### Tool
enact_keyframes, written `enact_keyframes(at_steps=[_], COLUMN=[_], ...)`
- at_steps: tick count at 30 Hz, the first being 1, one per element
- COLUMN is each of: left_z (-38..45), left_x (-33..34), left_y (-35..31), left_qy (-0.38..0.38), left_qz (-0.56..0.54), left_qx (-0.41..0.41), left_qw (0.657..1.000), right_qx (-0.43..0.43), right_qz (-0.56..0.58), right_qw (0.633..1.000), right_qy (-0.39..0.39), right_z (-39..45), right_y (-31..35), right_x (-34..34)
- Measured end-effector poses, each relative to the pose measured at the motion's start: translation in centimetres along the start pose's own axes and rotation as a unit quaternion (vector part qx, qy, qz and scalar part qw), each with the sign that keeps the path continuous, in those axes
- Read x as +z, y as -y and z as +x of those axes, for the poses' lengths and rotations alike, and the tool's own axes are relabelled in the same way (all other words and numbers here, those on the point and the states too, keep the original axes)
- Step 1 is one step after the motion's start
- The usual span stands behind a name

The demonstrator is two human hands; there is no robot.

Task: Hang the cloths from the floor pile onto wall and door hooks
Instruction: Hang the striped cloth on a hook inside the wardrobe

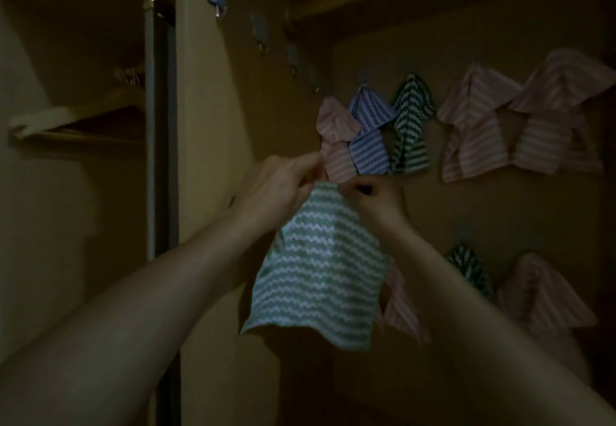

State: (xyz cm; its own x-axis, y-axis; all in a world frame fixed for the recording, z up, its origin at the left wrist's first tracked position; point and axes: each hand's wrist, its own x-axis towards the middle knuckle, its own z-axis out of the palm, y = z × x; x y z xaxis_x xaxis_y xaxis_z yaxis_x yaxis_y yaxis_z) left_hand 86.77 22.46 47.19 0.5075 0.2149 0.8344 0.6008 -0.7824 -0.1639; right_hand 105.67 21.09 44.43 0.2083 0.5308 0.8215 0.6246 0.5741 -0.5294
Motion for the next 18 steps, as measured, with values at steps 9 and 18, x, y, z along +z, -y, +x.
enact_keyframes(at_steps=[9, 18], left_z=[7.1, 13.9], left_x=[1.4, 2.5], left_y=[2.4, 4.9], left_qy=[0.018, -0.013], left_qz=[0.095, 0.347], left_qx=[0.003, -0.01], left_qw=[0.995, 0.938], right_qx=[-0.024, -0.012], right_qz=[0.035, -0.045], right_qw=[0.999, 0.997], right_qy=[-0.034, -0.06], right_z=[9.6, 18.7], right_y=[-2.8, -1.8], right_x=[0.5, 1.2])
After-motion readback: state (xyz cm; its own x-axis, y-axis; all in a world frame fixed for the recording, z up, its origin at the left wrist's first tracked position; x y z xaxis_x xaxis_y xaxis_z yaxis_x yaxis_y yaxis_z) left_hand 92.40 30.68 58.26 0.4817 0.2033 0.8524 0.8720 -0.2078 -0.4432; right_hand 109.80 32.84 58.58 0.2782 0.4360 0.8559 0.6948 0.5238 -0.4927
